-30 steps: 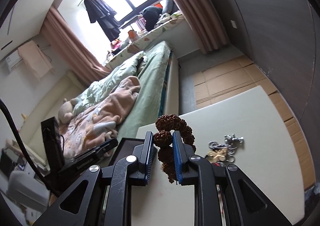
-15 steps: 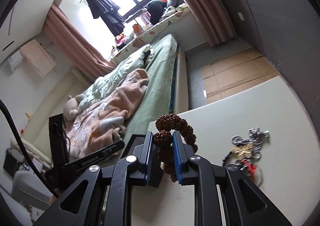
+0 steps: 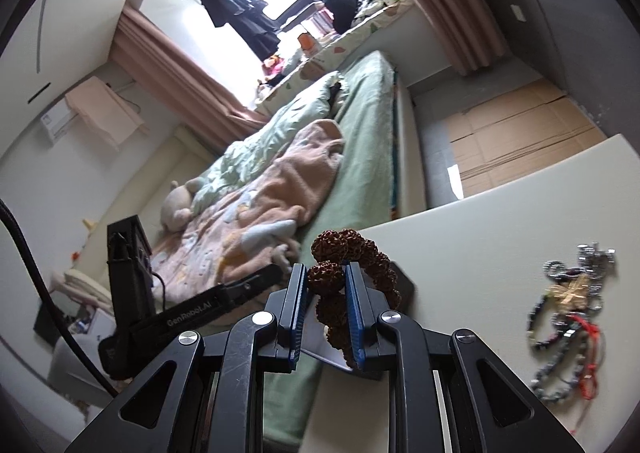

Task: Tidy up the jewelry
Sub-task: 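Drop the brown bead bracelet into the box with the right tool while the left drops the ring, then grasp the red string bracelet with the right tool and lift it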

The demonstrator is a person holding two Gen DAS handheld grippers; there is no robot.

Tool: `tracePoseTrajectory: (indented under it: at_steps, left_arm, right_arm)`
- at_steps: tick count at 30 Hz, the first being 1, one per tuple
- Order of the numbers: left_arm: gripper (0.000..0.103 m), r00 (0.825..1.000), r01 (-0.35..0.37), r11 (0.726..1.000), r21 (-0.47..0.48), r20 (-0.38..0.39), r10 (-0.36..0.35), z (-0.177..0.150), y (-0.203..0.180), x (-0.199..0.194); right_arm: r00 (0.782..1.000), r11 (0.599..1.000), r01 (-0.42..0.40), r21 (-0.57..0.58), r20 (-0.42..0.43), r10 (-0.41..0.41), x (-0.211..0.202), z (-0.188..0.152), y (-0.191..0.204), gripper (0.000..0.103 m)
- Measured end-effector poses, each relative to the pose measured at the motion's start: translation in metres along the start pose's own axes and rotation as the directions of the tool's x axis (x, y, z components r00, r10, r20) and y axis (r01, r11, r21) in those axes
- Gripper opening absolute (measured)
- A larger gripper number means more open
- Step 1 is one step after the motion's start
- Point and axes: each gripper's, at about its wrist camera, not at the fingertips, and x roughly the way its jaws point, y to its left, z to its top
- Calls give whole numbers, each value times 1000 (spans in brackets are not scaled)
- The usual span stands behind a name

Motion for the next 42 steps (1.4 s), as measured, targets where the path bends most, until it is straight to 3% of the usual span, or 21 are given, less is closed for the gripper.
tracePoseTrajectory:
  at_steps: [6,13,14,15,16,18,32,37,42]
  left_arm:
    - [60,1000,-1,1000,-19,22,1,5,8,-8]
    - [60,1000,1,999,-38,25,0,6,15,-13]
    - [60,1000,1,999,-38,26,0,6,15,-13]
    - [60,1000,-1,999,-36,26,2,6,15,-14]
    - [60,1000,-3,999,-35,25,4,6,15,-14]
    - [60,1000,-2,999,-33,24,3,6,16,-14]
    - [60,1000,3,999,50,6,-4,-3,-10,-6]
    - [60,1000,7,995,98,-3,-7,-10,-26,-2]
    - [60,1000,26,988,150,-10,-25,-18,-47,2]
  right_arm:
    - [1000,1000,-6,-10,-20,6,24,0,10,21]
    - [998,999,41,-33,-54,-43,48,-6,15,22]
    - [997,999,32,-43,-74,-35,54,-8,16,25]
    - [994,998,22,-55,-106,-28,61,-11,18,38]
    - [989,998,17,-63,-144,-26,68,-14,19,45]
    - [981,998,-1,-59,-194,-11,76,-19,21,45]
    - [985,991,132,-17,-114,-133,11,-7,-12,52]
    - [968,970,240,20,-84,-238,-18,0,-32,68]
    - [944,947,315,61,-121,-306,-37,3,-58,72]
